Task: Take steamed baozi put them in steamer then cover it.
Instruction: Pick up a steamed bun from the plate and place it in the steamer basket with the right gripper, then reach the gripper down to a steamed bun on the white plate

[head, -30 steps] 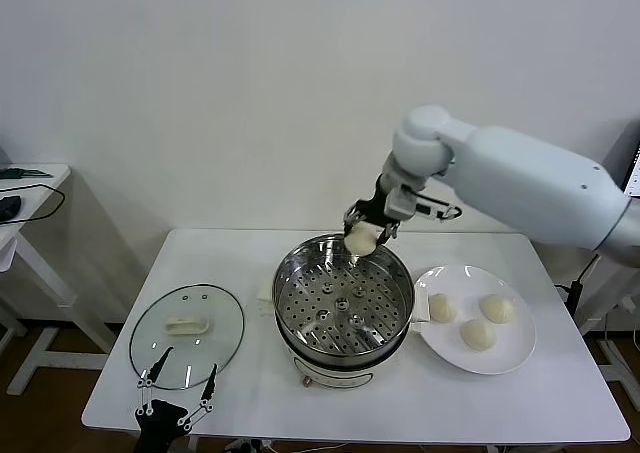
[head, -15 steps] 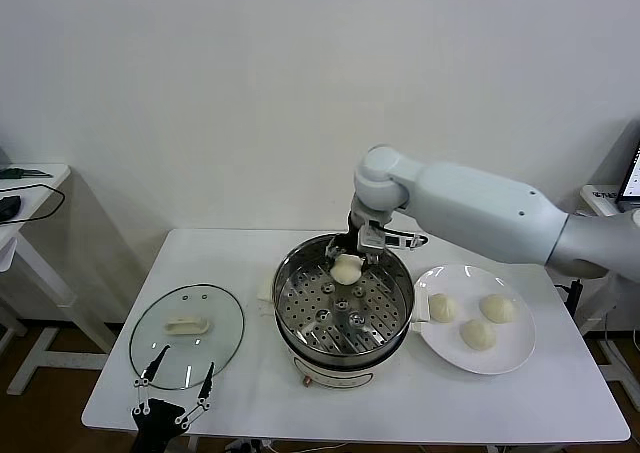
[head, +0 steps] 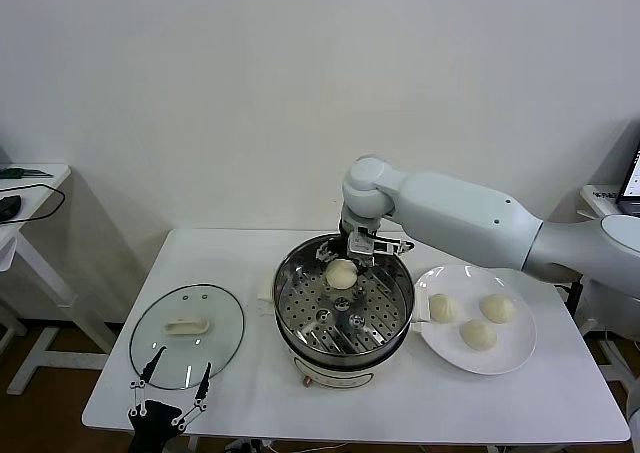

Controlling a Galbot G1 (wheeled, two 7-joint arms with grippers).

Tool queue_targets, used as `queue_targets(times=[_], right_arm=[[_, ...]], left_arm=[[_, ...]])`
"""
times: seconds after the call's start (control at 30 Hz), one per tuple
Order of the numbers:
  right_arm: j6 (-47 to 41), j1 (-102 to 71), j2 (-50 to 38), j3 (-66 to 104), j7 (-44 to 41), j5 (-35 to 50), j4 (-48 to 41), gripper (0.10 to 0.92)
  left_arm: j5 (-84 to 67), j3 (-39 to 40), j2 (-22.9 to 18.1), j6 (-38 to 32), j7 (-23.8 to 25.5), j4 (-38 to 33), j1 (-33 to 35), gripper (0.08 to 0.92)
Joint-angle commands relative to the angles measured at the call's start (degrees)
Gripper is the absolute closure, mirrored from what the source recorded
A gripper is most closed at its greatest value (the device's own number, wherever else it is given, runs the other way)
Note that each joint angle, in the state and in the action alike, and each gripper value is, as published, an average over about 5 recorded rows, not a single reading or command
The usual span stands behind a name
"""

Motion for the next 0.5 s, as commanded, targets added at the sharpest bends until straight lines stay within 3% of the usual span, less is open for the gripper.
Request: queue_targets(times=[0.03,0.27,0.5], right_arm=[[-3.5,2.7,-7.59,1.71,-1.52,7.32,5.46,0.203],[-24.11,8.7,-19.94,-1.08,-1.85,30.14,0.57,0.203],[-34.31,7.74,-26.8,-6.74,-3.67,36.24,-6.45,0.203]], left_arm=[[0.31,0.38,0.01,0.21,-0.03,-0.33,-0.17,0.177],[1.09,0.9,0.25,0.34,-0.11,-0.71,-0.12,0.177],[1.31,1.47,0.55,0.25,-0.13,-0.52,-0.4,0.177]])
